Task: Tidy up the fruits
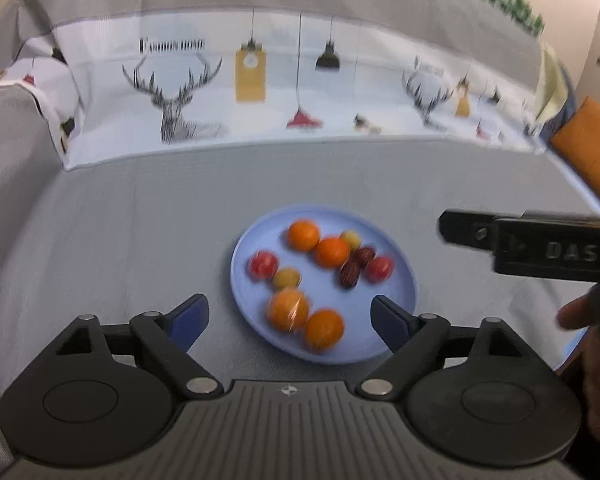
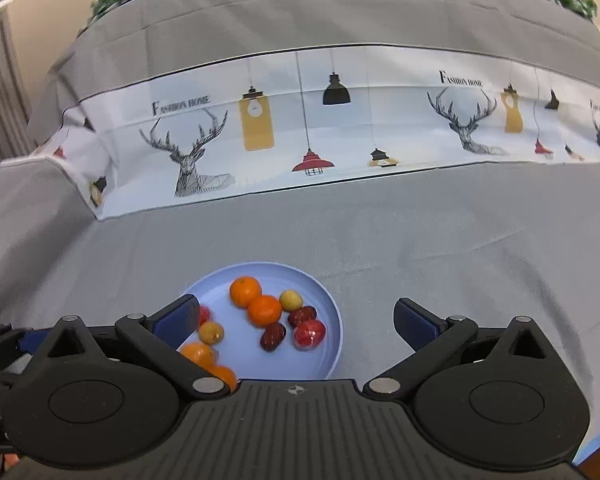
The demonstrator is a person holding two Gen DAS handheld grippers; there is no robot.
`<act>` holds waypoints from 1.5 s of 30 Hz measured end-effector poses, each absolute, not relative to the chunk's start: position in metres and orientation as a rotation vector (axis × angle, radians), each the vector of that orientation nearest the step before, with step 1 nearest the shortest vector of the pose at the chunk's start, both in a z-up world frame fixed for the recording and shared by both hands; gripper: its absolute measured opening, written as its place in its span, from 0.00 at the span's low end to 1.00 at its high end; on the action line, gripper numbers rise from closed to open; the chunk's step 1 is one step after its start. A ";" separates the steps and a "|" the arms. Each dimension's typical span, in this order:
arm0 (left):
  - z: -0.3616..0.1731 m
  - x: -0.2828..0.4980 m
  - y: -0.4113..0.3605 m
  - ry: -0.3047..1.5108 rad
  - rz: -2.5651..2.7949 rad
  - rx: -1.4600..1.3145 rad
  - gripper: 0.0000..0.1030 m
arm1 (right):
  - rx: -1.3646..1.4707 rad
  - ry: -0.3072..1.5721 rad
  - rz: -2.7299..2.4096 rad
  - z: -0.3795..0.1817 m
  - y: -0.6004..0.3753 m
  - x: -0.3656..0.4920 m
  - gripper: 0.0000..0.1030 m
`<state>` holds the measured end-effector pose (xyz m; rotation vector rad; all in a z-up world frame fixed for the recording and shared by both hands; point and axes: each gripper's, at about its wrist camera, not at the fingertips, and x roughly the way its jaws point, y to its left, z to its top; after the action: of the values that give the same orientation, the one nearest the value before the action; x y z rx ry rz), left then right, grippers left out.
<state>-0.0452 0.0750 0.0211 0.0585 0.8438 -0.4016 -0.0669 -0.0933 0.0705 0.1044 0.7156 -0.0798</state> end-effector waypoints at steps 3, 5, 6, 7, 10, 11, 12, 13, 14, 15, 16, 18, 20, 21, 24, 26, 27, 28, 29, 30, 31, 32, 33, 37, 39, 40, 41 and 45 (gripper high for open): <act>0.016 -0.038 0.077 0.864 -0.345 0.053 0.90 | 0.050 0.735 -0.103 0.065 -0.092 -0.062 0.99; 0.012 -0.031 0.080 0.881 -0.317 0.040 0.91 | 0.052 0.764 -0.121 0.059 -0.095 -0.058 0.99; 0.010 -0.028 0.081 0.896 -0.310 0.032 0.91 | 0.055 0.774 -0.127 0.057 -0.096 -0.057 0.99; 0.009 -0.026 0.081 0.909 -0.306 0.027 0.91 | 0.058 0.782 -0.131 0.055 -0.096 -0.055 0.99; 0.004 -0.022 0.080 0.940 -0.302 0.035 0.91 | 0.045 0.793 -0.125 0.052 -0.092 -0.055 0.99; 0.004 -0.023 0.079 0.941 -0.305 0.041 0.91 | 0.035 0.792 -0.121 0.052 -0.089 -0.055 0.99; 0.004 -0.023 0.079 0.940 -0.307 0.044 0.91 | 0.024 0.791 -0.116 0.051 -0.087 -0.055 0.99; 0.005 -0.023 0.078 0.938 -0.310 0.045 0.91 | 0.014 0.792 -0.111 0.051 -0.085 -0.054 0.99; 0.005 -0.023 0.079 0.937 -0.312 0.043 0.91 | 0.005 0.794 -0.108 0.050 -0.084 -0.054 0.99; 0.005 -0.023 0.078 0.936 -0.311 0.041 0.91 | -0.001 0.797 -0.107 0.050 -0.083 -0.054 0.99; 0.005 -0.023 0.078 0.935 -0.311 0.040 0.91 | -0.005 0.799 -0.105 0.049 -0.082 -0.053 0.99; 0.004 -0.022 0.077 0.939 -0.311 0.041 0.91 | -0.007 0.799 -0.105 0.049 -0.083 -0.053 0.99; 0.003 -0.022 0.076 0.950 -0.314 0.040 0.91 | -0.005 0.800 -0.105 0.050 -0.083 -0.053 0.99; 0.002 -0.022 0.075 0.955 -0.316 0.040 0.91 | -0.004 0.801 -0.106 0.050 -0.083 -0.053 0.99; 0.001 -0.021 0.073 0.955 -0.315 0.050 0.91 | -0.003 0.802 -0.105 0.050 -0.083 -0.053 0.99; 0.001 -0.021 0.072 0.952 -0.314 0.053 0.91 | -0.005 0.803 -0.103 0.050 -0.083 -0.053 0.99; 0.001 -0.021 0.072 0.952 -0.314 0.052 0.91 | -0.008 0.803 -0.102 0.050 -0.082 -0.053 0.99; 0.001 -0.021 0.072 0.953 -0.315 0.051 0.91 | -0.011 0.804 -0.101 0.050 -0.082 -0.053 0.99; 0.001 -0.021 0.072 0.954 -0.315 0.050 0.91 | -0.014 0.805 -0.100 0.050 -0.081 -0.053 0.99; 0.001 -0.021 0.072 0.954 -0.316 0.048 0.91 | -0.016 0.805 -0.100 0.050 -0.081 -0.053 0.99; 0.001 -0.021 0.071 0.955 -0.317 0.048 0.91 | -0.018 0.806 -0.099 0.050 -0.081 -0.053 0.99; 0.001 -0.021 0.071 0.954 -0.318 0.049 0.91 | -0.019 0.806 -0.098 0.050 -0.080 -0.053 0.99; 0.001 -0.021 0.071 0.953 -0.319 0.049 0.91 | -0.019 0.806 -0.098 0.050 -0.080 -0.053 0.99; 0.001 -0.022 0.070 0.952 -0.323 0.052 0.91 | -0.022 0.807 -0.097 0.050 -0.080 -0.053 0.99; 0.002 -0.022 0.070 0.953 -0.325 0.051 0.91 | -0.022 0.807 -0.098 0.049 -0.079 -0.053 0.99; 0.002 -0.023 0.070 0.953 -0.326 0.051 0.91 | -0.022 0.808 -0.098 0.049 -0.079 -0.053 0.99; 0.002 -0.022 0.069 0.953 -0.326 0.051 0.91 | -0.022 0.807 -0.098 0.049 -0.079 -0.053 0.99; 0.001 -0.022 0.069 0.955 -0.329 0.052 0.91 | -0.023 0.808 -0.098 0.049 -0.079 -0.053 0.99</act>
<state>-0.0224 0.0689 0.0013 0.0523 0.9547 -0.3286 -0.0528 -0.0790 0.0493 -0.0230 0.8077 -0.0979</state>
